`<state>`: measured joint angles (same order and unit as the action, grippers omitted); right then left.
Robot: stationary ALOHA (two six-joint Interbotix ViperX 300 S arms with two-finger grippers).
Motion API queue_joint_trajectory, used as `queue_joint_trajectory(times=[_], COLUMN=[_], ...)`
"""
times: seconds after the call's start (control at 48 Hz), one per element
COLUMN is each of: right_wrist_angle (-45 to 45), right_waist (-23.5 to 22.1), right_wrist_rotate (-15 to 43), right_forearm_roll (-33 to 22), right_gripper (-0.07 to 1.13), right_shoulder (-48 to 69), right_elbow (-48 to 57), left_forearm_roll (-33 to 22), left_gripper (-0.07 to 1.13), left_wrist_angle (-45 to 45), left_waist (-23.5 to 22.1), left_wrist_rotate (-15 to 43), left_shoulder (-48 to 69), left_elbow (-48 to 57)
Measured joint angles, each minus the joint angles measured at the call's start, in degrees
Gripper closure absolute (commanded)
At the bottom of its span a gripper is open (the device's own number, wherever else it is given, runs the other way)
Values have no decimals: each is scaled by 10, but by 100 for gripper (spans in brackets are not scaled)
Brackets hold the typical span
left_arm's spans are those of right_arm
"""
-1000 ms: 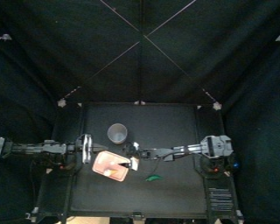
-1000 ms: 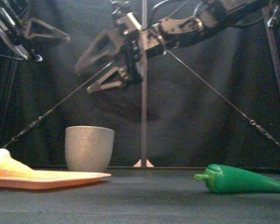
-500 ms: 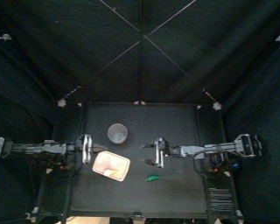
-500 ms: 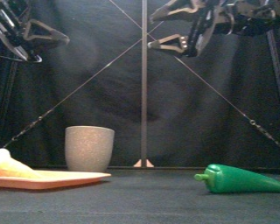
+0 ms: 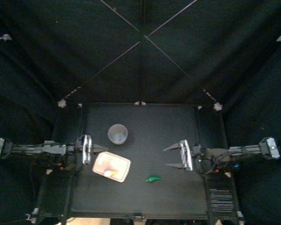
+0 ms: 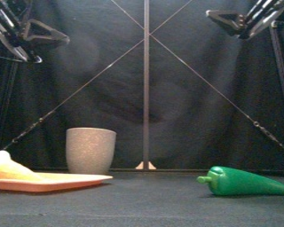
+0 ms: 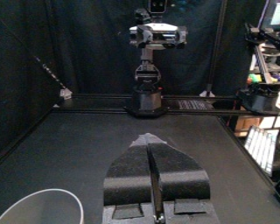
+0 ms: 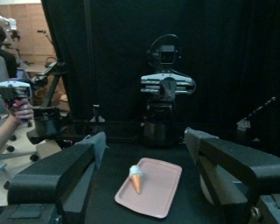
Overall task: Pick the ice cream then place it on the pink plate
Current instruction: Drop ice cream on the pink plate and return to neutral
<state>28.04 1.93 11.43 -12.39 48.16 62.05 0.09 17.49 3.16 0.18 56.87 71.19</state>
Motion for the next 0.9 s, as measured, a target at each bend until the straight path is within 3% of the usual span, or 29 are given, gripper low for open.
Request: queue_joint_trajectory(times=[0.292, 0.896], right_wrist_angle=[1, -1], right_waist=[-3, -32], right_wrist_rotate=[4, 6], right_forearm_roll=[-21, -4], right_gripper=[2, 2], right_shoulder=[82, 86], right_elbow=[36, 57], left_forearm_roll=[0, 0], left_gripper=[109, 109], left_wrist_angle=[1, 2], left_waist=[0, 1], left_wrist_rotate=[0, 0], left_shoulder=[16, 21], left_elbow=[1, 1])
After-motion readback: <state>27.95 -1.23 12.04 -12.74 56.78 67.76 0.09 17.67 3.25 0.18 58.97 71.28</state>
